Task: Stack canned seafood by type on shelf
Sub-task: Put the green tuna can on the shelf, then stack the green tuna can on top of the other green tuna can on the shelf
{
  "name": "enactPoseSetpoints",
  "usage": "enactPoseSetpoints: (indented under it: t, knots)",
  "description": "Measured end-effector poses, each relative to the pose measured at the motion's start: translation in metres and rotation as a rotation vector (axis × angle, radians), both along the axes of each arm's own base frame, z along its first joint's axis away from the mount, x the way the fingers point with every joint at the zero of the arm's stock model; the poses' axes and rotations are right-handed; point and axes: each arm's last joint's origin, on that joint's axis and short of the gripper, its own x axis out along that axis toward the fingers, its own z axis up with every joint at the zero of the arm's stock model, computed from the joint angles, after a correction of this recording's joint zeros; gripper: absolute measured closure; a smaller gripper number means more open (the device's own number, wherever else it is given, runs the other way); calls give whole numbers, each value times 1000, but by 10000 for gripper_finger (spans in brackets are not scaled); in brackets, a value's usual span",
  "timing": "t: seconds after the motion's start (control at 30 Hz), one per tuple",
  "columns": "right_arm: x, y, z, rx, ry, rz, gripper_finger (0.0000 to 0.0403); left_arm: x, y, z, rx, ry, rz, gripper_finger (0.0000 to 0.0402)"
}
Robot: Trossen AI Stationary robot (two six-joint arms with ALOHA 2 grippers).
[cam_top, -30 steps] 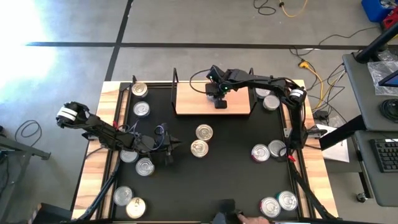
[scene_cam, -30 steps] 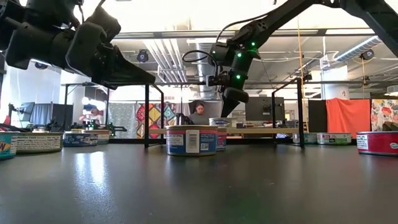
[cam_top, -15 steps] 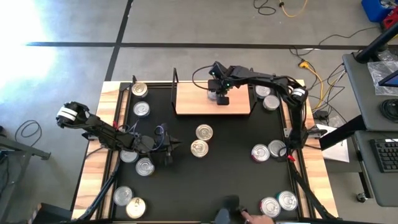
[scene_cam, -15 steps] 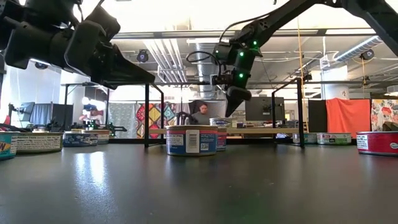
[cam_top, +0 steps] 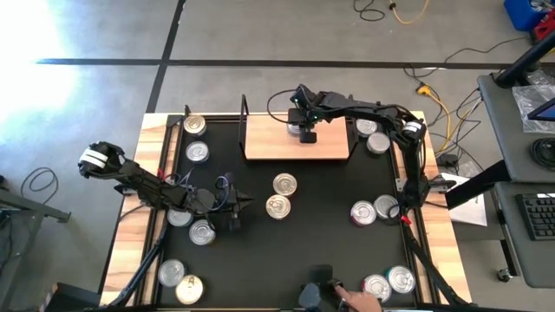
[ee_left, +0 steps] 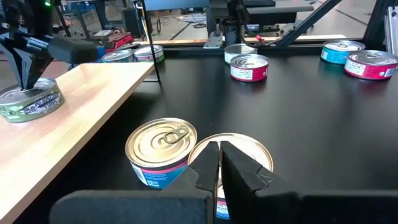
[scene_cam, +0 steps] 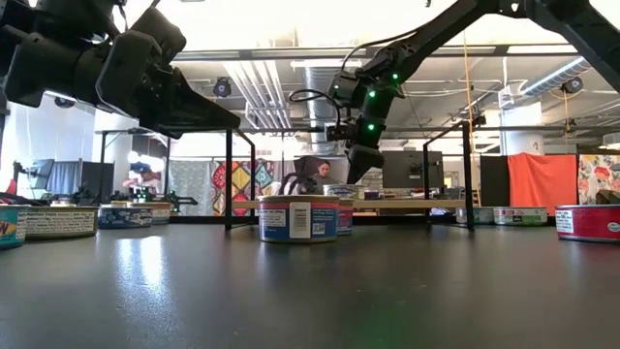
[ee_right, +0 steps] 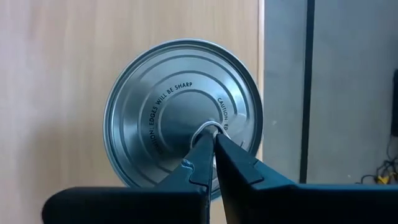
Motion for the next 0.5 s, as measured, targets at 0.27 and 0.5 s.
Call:
enactPoseSetpoints:
  t: [0.27,0.5]
  knots:
    - [1,-1,8,-38,-5,-19,390,0,-2,-1,-22,-3,-4,402]
    - [5,13,38,-56,-32,8,390,-2,-5,-2,-18,17,-20,402]
